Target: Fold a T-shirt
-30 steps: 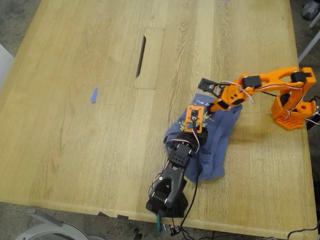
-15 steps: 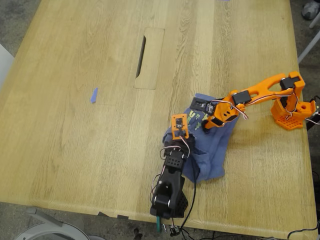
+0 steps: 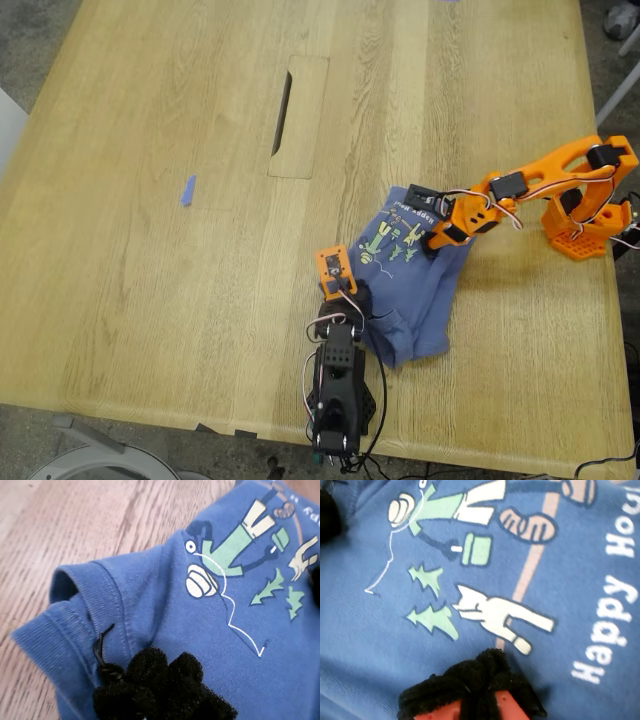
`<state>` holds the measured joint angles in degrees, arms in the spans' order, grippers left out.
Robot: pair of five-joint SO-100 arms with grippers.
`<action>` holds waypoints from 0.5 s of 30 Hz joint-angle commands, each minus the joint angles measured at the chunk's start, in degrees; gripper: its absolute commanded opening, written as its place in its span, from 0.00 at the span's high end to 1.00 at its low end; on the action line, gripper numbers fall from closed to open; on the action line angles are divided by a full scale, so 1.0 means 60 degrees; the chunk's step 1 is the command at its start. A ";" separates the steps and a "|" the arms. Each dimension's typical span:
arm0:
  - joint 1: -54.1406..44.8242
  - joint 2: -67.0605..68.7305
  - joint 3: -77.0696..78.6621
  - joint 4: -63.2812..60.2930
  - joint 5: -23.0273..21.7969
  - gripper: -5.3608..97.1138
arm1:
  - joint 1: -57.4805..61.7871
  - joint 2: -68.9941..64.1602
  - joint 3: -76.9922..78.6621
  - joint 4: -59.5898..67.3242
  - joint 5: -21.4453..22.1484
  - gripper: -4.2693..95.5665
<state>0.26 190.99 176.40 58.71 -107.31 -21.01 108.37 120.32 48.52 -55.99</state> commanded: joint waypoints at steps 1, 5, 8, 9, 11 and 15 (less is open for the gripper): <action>-0.0425 0.0542 -0.0103 0.0469 0.0161 0.95 | 0.0029 0.0791 0.0293 0.0557 0.0146 0.96; -0.0469 0.0835 -0.0103 0.0894 0.0205 0.95 | 0.0015 0.1479 0.0806 0.1494 0.0381 0.96; -0.0483 0.0850 -0.0103 0.1011 0.0249 0.95 | -0.0044 0.1934 0.1260 0.2095 0.0557 0.96; -0.0483 0.0850 -0.0103 0.1040 0.0249 0.95 | -0.0059 0.2065 0.1450 0.2241 0.0601 0.96; -0.0513 0.0850 -0.0103 0.1157 0.0264 0.95 | -0.0103 0.2329 0.1890 0.2271 0.0718 0.96; -0.0688 0.0864 -0.0088 0.1377 0.0293 0.95 | -0.0146 0.2754 0.2578 0.2593 0.0894 0.96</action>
<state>-2.46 195.56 176.40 66.53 -106.17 -21.45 122.96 134.47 62.75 -51.15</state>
